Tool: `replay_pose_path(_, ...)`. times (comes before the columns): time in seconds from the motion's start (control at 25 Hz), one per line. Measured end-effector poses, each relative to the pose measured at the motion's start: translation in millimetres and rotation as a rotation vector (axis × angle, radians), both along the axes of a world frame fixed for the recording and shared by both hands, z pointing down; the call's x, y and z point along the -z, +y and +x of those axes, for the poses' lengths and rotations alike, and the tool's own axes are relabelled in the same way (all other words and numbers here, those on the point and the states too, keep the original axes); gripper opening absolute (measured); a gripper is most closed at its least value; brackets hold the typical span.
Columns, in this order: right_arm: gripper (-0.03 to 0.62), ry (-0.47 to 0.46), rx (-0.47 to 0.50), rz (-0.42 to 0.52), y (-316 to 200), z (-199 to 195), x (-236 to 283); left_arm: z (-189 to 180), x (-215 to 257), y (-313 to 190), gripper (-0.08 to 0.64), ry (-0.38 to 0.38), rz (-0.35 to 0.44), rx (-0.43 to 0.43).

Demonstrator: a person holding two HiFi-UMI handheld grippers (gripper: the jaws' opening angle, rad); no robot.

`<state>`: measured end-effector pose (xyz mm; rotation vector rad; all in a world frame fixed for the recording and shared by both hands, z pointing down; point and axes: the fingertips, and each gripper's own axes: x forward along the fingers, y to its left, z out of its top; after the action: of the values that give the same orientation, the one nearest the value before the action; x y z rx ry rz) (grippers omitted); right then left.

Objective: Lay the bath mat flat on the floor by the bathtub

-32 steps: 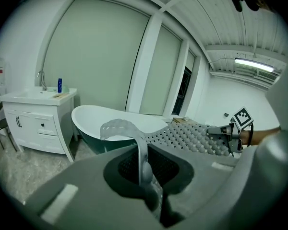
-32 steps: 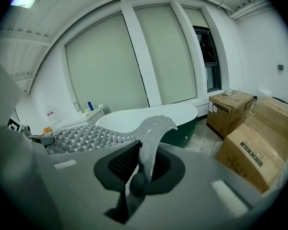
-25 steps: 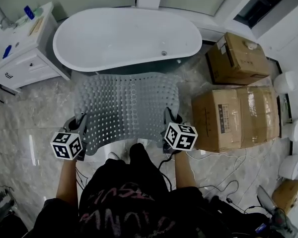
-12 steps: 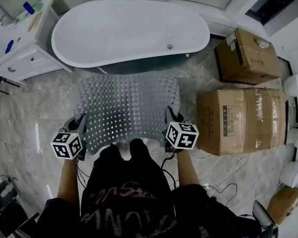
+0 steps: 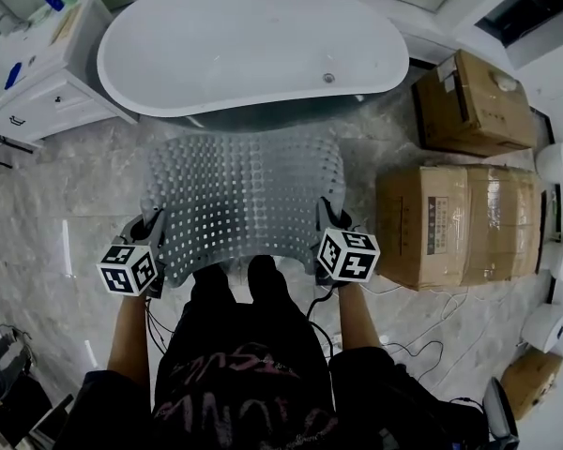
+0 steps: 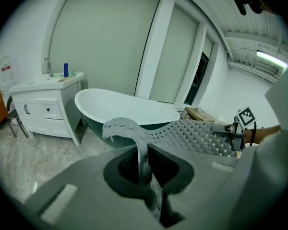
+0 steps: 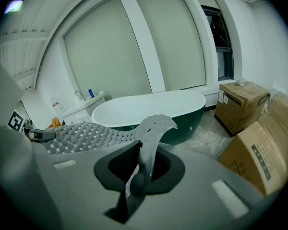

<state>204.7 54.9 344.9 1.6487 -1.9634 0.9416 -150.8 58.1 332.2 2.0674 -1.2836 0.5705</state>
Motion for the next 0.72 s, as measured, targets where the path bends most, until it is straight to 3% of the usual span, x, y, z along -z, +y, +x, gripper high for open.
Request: replay_pose_path(0.72,0.046,0.043,0.001,-0.083,-6,-37,-46,-41,-63,-15,0.020,0.006,-0.072,0.002)
